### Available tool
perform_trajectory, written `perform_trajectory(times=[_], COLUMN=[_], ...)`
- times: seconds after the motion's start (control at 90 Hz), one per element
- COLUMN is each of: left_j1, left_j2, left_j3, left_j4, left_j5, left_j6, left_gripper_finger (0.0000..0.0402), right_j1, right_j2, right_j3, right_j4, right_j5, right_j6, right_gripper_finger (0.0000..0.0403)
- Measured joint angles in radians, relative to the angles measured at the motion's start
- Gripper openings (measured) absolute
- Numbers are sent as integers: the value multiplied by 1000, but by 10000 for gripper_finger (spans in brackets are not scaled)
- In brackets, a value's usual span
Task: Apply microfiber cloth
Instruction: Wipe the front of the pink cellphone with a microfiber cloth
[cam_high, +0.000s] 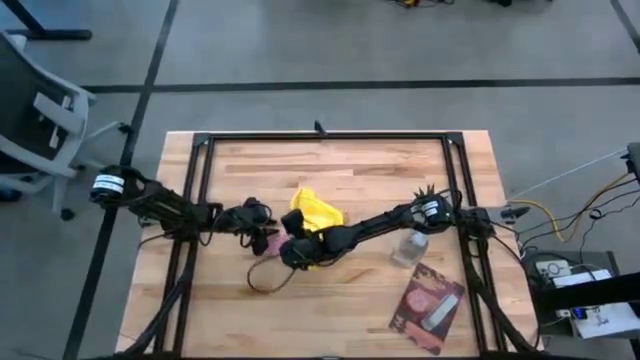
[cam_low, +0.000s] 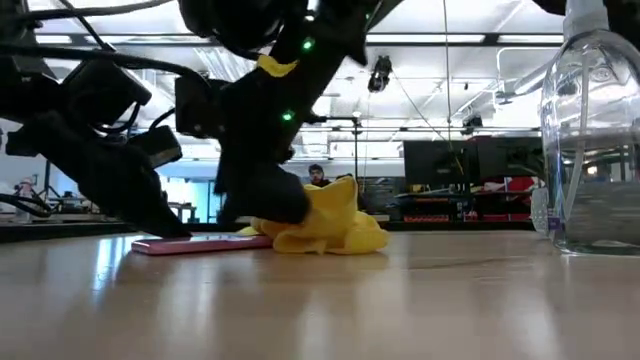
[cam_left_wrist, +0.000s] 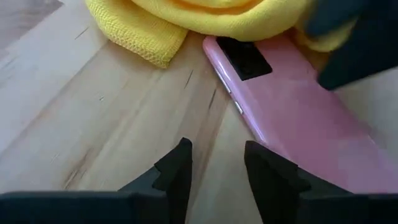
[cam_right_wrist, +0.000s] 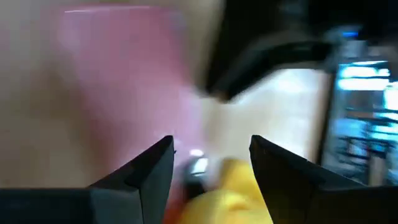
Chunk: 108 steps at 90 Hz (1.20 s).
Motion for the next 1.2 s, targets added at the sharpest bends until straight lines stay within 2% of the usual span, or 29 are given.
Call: perform_trajectory(times=[0.089,0.267,0.333,0.5,0.578,0.633,0.722,0.822,0.9,1.067,1.2], left_j1=[-1,-2,-2,-3,-3,-3,-3,-4,-9,-20,-21], left_j2=[0,2,2,2,2,2,2,2,2,3,3], left_j3=[0,-2,-2,-2,-2,-2,-2,-2,-3,-4,-5], left_j4=[2,8,8,9,10,10,11,12,12,24,33], left_j5=[-10,-19,-20,-24,-25,-27,-28,-30,-35,-42,-41], left_j6=[4,11,11,11,10,10,10,10,0,-1,-15], left_gripper_finger=[124,129,132,136,135,133,130,128,128,138,148], right_j1=[0,-2,-9,-29,-51,-68,-83,-66,-43,-9,-8], right_j2=[-3,-3,-7,-5,-15,-27,-38,-35,-35,-30,-15], right_j3=[28,-4,-21,-32,-37,-39,-39,-42,-42,-64,-101], right_j4=[-102,-252,-306,-571,-635,-624,-550,-436,-347,-192,-71], right_j5=[-67,-78,-30,177,211,194,87,-28,-73,-90,-59], right_j6=[49,112,161,318,402,452,458,388,305,134,42], right_gripper_finger=[190,189,187,177,171,168,164,162,164,168,168])
